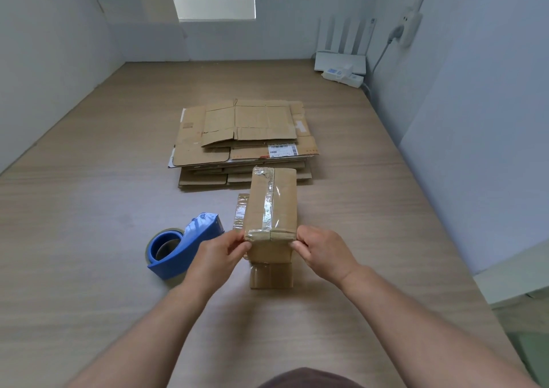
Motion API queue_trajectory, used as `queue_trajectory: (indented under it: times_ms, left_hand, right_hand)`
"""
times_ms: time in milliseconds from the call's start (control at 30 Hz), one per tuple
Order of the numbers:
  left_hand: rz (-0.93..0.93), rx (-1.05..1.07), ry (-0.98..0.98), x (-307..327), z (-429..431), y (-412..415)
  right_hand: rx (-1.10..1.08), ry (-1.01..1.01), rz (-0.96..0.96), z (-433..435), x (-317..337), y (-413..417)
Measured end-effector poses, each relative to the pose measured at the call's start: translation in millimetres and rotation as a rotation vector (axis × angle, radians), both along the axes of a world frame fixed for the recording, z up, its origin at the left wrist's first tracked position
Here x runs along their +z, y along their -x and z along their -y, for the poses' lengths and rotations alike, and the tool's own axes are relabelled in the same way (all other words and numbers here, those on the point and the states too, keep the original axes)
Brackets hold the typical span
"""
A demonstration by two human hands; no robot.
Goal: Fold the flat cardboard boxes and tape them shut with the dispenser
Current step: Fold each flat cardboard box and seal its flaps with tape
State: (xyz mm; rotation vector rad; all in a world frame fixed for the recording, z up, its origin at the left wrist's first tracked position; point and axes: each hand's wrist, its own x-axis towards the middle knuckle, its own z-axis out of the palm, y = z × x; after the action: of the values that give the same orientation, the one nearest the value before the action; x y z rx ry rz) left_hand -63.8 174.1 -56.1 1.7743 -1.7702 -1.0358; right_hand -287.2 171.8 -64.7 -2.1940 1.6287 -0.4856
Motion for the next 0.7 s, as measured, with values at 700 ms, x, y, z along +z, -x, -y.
queue_trajectory:
  times_ms: [700]
  left_hand:
    - [-0.279, 0.061, -0.082, 12, 22, 2]
  right_hand:
    - [-0.393, -0.41, 0.649, 21, 31, -6]
